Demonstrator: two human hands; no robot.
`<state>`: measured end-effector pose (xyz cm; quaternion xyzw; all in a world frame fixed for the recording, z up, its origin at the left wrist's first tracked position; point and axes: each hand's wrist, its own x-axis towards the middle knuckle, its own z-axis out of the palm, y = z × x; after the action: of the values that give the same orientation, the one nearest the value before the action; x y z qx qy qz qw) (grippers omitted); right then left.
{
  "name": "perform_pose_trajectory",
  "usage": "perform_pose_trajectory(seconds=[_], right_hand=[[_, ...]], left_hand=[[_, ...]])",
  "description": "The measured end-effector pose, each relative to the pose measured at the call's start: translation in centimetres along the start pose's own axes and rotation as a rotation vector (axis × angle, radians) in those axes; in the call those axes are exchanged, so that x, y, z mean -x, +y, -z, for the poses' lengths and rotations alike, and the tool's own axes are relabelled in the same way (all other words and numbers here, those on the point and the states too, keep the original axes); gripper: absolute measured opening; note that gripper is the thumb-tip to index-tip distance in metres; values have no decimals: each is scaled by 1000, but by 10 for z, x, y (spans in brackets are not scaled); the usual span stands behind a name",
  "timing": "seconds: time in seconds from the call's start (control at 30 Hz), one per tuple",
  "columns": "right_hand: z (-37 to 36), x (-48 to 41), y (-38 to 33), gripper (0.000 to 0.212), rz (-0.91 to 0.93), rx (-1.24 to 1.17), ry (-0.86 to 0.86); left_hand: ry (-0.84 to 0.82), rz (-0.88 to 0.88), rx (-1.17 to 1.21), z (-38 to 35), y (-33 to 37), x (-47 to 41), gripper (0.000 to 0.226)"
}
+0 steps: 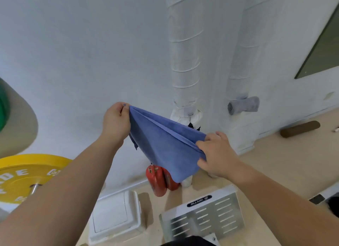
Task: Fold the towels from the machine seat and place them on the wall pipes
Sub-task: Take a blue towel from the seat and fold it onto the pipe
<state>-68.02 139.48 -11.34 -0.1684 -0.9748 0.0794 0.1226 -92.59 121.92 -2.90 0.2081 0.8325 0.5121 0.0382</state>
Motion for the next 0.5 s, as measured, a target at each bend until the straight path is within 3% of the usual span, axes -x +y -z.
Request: perform_pose_trajectory(seconds=[0.03, 0.27, 0.4, 0.5], right_hand=[[7, -2, 6, 9, 23, 6, 42], [60, -14, 33, 36, 151, -17, 416], [72, -19, 55, 41, 52, -300, 287], [80, -24, 56, 36, -130, -582, 251]], left_hand=[[12, 8, -23, 1, -2, -3, 28], [70, 112, 13, -4, -15, 7, 28], [57, 152, 117, -2, -18, 16, 27], [22, 144, 170, 3, -19, 16, 28]])
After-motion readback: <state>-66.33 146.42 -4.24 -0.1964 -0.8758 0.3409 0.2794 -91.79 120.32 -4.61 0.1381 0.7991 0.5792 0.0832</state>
